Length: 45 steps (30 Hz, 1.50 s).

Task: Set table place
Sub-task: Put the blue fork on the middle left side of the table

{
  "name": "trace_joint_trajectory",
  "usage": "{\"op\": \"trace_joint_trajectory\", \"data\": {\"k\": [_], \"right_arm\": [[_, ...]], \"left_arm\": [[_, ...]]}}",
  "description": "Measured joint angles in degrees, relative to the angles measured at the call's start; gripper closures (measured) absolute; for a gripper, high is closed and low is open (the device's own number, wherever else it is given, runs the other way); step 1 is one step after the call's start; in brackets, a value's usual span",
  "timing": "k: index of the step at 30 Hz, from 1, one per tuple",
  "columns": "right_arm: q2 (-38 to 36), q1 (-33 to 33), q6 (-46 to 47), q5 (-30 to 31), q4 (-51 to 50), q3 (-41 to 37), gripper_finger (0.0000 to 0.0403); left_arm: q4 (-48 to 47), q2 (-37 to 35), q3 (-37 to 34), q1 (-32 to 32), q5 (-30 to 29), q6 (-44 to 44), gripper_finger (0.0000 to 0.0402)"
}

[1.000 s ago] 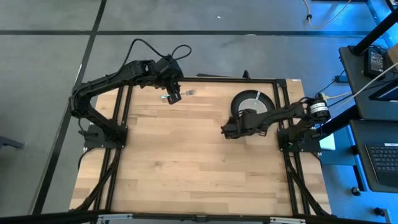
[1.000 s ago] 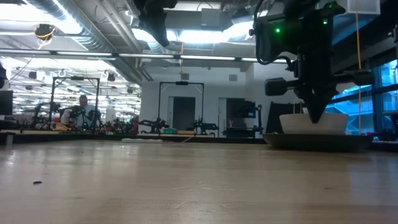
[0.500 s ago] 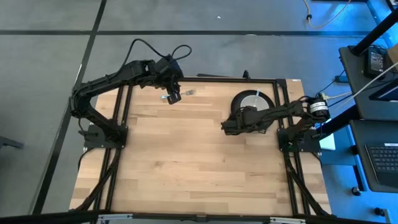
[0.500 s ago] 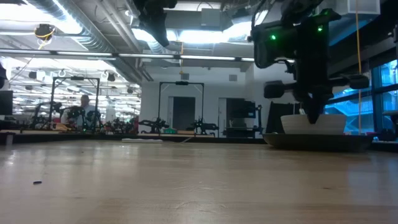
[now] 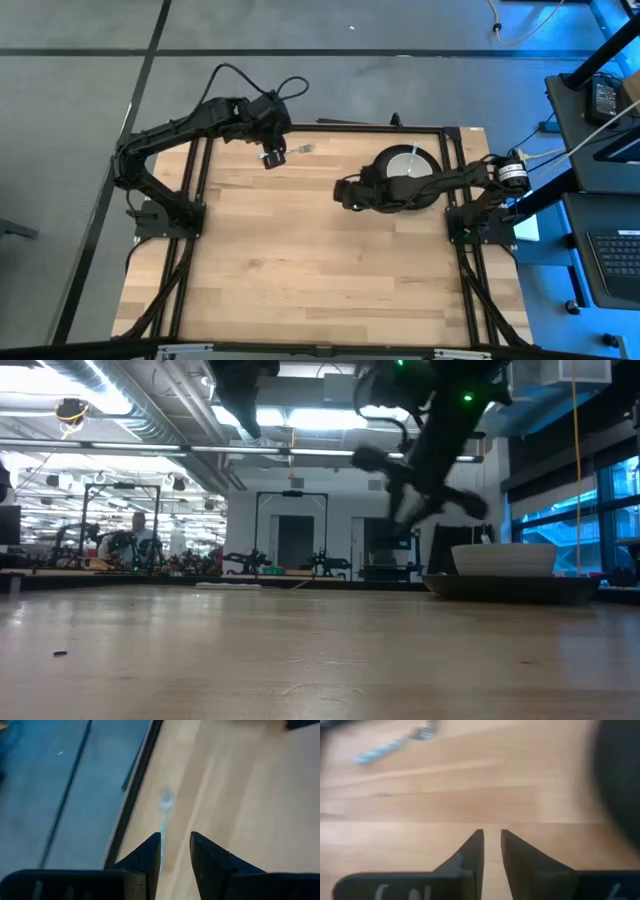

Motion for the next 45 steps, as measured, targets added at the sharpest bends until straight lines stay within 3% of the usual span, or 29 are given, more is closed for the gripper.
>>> {"op": "trace_joint_trajectory", "data": {"k": [4,7,10,16,20,25,29,37,45], "right_arm": [[-0.47,0.19,-8.5,-0.39,12.25,0.34,0.0324],[-2.22,0.81,-18.1,-0.52,17.87,3.86,0.0323],[-4.75,1.31,-29.35,-0.47,17.75,10.09,0.0323],[-8.18,2.32,-49.54,-0.32,16.35,23.08,0.0323],[-8.55,3.28,-55.88,-0.27,15.0,29.0,0.0323],[-8.59,5.04,-57.66,-0.38,14.91,31.08,0.0323],[-8.57,5.82,-55.22,-0.51,9.09,31.08,0.0323],[-8.45,6.16,-40.4,-0.54,-6.25,31.08,0.0323],[-8.24,6.14,-37.66,-0.51,-8.88,31.08,0.0323]], "left_arm": [[-3.01,0.17,0.0,2.98,-3.22,1.48,0.0304],[-5.66,1.55,-0.02,8.07,5.79,1.55,0.0304],[-4.63,3.03,-2.34,12.77,13.1,2.91,0.0304],[1.91,7.02,-7.48,19.05,13.97,6.24,0.0304],[2.81,11.79,-8.15,22.11,20.84,9.78,0.0304],[5.02,18.93,-8.15,23.9,27.56,13.07,0.0304],[4.8,22.84,-8.17,23.67,27.45,14.07,0.0304],[8.22,27.18,-8.17,22.45,25.3,19.68,0.0304],[10.17,29.98,-8.16,24.45,24.93,22.96,0.0304]]}}
